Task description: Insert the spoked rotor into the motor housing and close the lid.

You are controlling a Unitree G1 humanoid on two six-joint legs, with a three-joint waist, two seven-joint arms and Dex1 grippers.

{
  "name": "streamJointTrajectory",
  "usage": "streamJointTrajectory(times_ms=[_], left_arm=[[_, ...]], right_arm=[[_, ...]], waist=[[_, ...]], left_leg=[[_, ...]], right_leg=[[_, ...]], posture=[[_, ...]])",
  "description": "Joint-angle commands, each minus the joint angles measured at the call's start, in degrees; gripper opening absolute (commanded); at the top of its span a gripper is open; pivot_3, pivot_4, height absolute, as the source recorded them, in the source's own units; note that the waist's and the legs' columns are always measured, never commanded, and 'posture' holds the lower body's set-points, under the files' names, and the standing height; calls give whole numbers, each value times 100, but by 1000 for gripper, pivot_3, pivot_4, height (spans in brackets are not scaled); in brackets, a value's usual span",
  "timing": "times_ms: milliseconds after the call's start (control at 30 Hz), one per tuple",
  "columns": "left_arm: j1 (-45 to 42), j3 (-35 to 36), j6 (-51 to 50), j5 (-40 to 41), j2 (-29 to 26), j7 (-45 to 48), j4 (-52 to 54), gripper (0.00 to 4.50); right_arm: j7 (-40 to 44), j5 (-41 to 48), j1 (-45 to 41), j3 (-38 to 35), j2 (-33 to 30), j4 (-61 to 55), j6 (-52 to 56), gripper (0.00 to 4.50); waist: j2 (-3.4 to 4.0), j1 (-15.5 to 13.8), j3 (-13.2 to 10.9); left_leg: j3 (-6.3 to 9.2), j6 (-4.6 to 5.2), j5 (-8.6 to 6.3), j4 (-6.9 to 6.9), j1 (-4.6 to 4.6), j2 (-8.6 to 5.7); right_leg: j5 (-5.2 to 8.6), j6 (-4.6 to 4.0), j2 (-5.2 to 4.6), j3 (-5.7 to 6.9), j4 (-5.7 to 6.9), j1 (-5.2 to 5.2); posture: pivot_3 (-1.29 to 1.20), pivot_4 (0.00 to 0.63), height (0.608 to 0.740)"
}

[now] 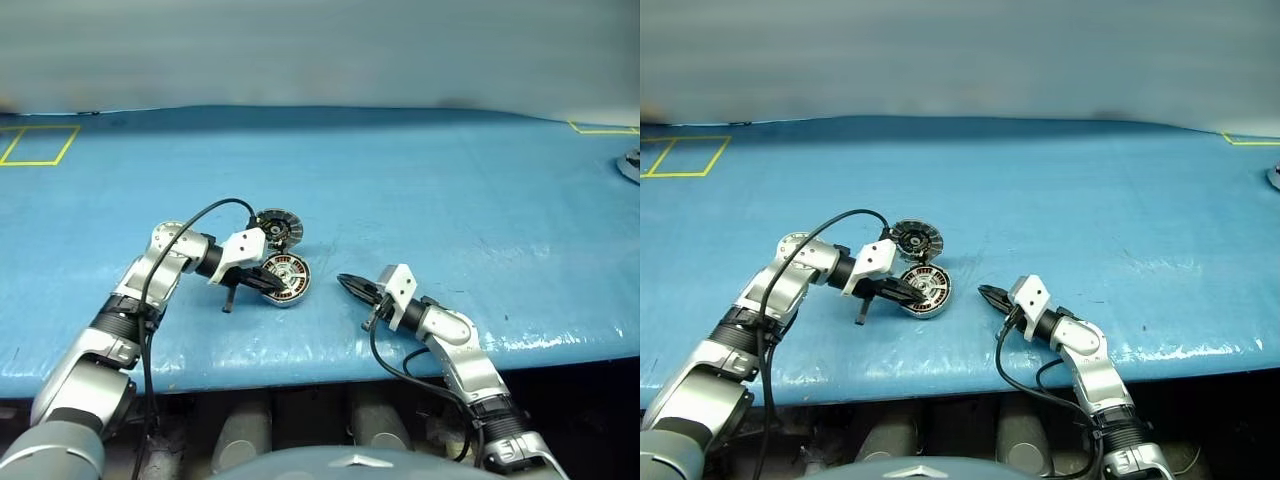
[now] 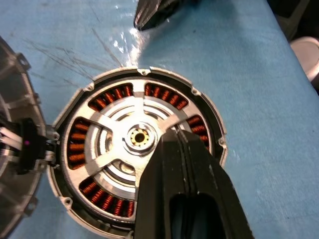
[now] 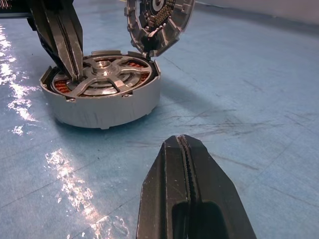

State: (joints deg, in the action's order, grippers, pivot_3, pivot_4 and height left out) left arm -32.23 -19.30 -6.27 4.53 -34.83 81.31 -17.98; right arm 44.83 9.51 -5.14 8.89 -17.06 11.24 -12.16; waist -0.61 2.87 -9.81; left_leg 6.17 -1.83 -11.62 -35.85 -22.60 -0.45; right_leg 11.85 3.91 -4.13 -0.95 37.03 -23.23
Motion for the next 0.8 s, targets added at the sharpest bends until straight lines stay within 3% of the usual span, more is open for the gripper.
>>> streamJointTrajectory(times_ms=[33,267,367,567,700,800], left_arm=[[233,-211,-164,-171,-71,42,67,15],[387,517,-312,544,96,-264,403,15],[570,1065,-584,1225,174,-410,968,15],[1070,1833,-1022,1831,111,-1051,1708,15],[1582,2127,-1034,1876,-78,-1271,1912,15],[2061,2088,-795,1454,-396,-1456,1898,15]], right_arm=[[-1,124,-1,-96,38,-194,-189,0],[-14,311,-27,-181,143,-284,-191,0],[-86,395,-96,-250,198,-327,-148,0],[-123,322,-178,-232,207,-229,-164,0],[-179,276,-192,-234,208,-202,-96,0],[-232,261,-197,-253,216,-204,-72,0]], waist=[[1,1,1],[5,13,3],[0,3,0],[1,5,0],[2,23,-1],[3,29,-1]], left_leg=[[0,0,0,0,2,0],[1,0,0,0,4,1],[2,0,0,0,-7,1],[1,0,0,1,-8,1],[1,0,0,5,-7,2],[0,0,0,5,-7,2]], right_leg=[[0,0,0,0,0,2],[0,0,0,0,0,3],[0,0,0,0,0,-5],[0,0,0,-2,-1,-10],[0,-2,0,-2,0,-12],[1,-3,0,-2,-1,-12]], posture=[[0,150,740],[0,150,740],[0,150,740],[0,150,740],[0,150,740],[0,150,740]])
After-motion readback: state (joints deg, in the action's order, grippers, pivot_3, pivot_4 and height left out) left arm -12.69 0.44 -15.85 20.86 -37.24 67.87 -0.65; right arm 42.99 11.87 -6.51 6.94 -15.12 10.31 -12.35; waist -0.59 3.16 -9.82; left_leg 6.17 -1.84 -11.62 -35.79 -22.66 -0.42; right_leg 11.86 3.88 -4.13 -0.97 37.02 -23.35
